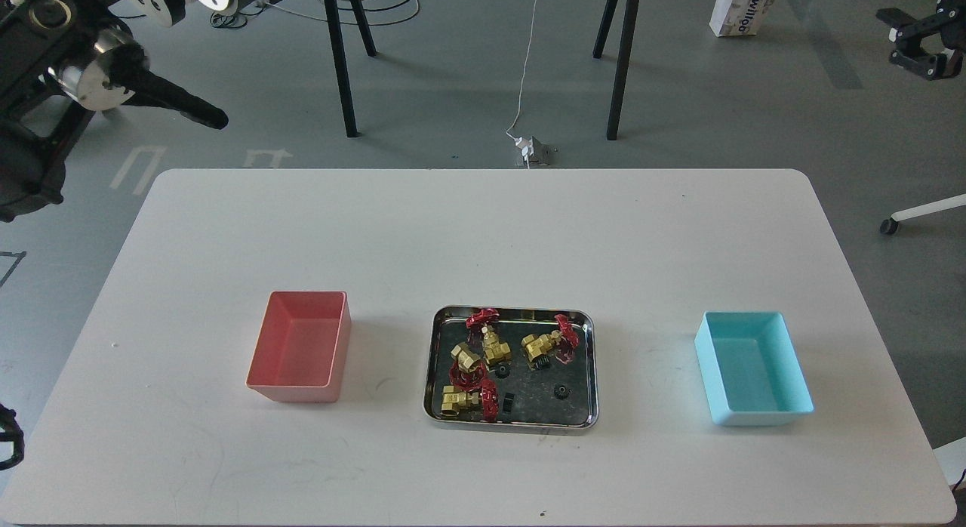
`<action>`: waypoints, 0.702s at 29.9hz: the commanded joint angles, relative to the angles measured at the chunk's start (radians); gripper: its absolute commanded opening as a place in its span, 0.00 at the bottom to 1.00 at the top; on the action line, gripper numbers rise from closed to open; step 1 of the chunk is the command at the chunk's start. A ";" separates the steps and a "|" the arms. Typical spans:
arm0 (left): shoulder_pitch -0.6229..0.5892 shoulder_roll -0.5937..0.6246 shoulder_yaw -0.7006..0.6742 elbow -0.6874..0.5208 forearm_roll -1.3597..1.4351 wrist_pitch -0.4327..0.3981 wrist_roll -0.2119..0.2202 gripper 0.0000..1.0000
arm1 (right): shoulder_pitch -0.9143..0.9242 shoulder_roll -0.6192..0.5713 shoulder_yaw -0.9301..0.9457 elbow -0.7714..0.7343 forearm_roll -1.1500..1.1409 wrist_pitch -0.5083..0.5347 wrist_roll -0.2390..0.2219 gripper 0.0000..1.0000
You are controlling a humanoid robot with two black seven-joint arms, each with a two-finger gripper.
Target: Place valve in pink box and gear in blue box
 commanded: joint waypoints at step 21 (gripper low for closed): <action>0.032 -0.017 -0.129 0.286 -0.078 -0.229 -0.326 1.00 | 0.001 0.057 0.001 -0.013 -0.004 -0.001 0.000 1.00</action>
